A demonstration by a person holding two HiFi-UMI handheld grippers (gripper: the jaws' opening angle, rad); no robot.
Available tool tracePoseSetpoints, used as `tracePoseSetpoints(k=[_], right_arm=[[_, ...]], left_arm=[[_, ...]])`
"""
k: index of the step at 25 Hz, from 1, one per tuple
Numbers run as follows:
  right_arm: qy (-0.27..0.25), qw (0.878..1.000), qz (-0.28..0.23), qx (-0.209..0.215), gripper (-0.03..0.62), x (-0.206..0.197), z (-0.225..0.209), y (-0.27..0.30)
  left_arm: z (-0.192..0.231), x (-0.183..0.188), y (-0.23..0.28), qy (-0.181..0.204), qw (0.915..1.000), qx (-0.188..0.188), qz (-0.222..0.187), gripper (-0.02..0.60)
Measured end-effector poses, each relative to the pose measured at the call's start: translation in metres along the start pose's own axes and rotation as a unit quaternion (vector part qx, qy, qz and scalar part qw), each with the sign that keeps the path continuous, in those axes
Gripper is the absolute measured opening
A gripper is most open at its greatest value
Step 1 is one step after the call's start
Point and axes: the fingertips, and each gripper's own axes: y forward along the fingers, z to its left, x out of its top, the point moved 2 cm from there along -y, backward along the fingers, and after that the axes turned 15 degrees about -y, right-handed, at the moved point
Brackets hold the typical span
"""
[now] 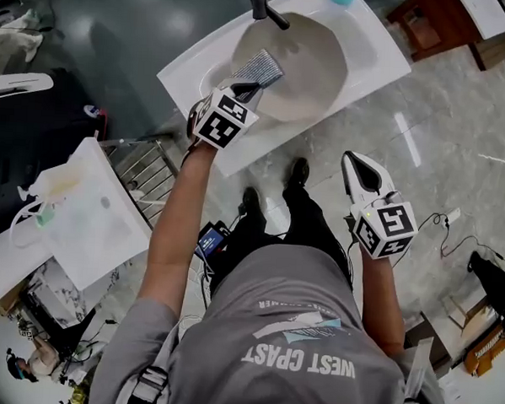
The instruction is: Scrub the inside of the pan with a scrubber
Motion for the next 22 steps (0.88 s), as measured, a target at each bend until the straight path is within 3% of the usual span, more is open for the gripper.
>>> tracePoseSetpoints(k=[11, 22], right_arm=[[-0.033, 0.999, 0.013, 0.027, 0.002, 0.015, 0.046, 0.017], [-0.055, 0.996, 0.04, 0.05, 0.002, 0.011, 0.057, 0.036]], left_arm=[[0.102, -0.06, -0.055, -0.074, 0.9943, 0.076, -0.004, 0.016], [0.166, -0.111, -0.041, -0.122, 0.9862, 0.107, 0.032, 0.017]])
